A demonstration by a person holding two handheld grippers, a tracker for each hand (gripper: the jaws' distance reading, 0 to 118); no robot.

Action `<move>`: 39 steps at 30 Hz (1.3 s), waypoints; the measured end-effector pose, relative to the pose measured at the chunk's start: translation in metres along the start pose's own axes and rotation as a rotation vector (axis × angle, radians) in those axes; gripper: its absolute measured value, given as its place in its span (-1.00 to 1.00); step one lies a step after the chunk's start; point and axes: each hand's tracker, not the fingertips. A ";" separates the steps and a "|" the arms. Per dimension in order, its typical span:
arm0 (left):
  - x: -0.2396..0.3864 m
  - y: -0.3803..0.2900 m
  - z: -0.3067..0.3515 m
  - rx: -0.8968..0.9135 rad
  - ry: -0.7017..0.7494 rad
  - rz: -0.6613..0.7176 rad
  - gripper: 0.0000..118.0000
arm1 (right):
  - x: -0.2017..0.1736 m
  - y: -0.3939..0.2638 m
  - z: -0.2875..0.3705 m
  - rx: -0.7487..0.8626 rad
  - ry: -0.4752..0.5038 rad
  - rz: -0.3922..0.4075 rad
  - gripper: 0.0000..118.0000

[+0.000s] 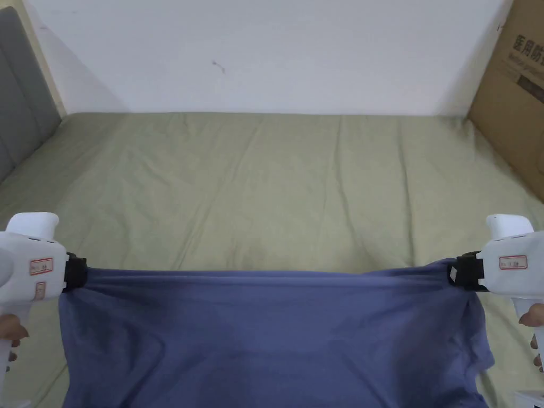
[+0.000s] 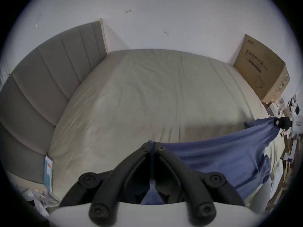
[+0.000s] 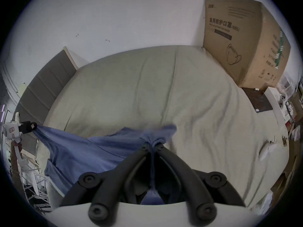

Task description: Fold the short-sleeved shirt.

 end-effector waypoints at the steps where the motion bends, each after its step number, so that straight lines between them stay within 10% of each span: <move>1: 0.000 -0.009 0.014 0.010 -0.002 -0.010 -0.97 | 0.000 -0.011 0.014 0.010 0.002 0.004 -0.99; 18: -0.015 -0.194 0.053 -0.203 0.029 -0.034 -0.95 | 0.021 -0.227 0.054 -0.199 -0.001 -0.070 -0.98; 20: -0.017 -0.198 0.049 -0.197 0.023 -0.034 -0.68 | 0.019 -0.227 0.053 -0.195 -0.013 -0.071 -0.76; 22: -0.020 -0.196 0.050 -0.185 0.044 -0.028 0.19 | 0.012 -0.222 0.059 -0.189 -0.062 -0.024 0.08; 24: -0.026 -0.193 0.053 -0.167 0.049 -0.008 0.63 | 0.009 -0.215 0.064 -0.167 -0.112 0.026 0.27; 32: -0.016 -0.160 0.092 -0.029 0.012 0.061 0.51 | -0.026 -0.168 0.079 0.003 -0.080 0.038 0.20; 35: -0.002 -0.156 0.100 -0.002 -0.063 0.042 -1.00 | -0.055 -0.155 0.070 0.025 -0.040 0.098 -0.97; 39: 0.011 -0.166 0.095 -0.053 -0.088 0.017 -1.00 | -0.099 -0.154 0.047 0.006 0.034 0.127 -1.00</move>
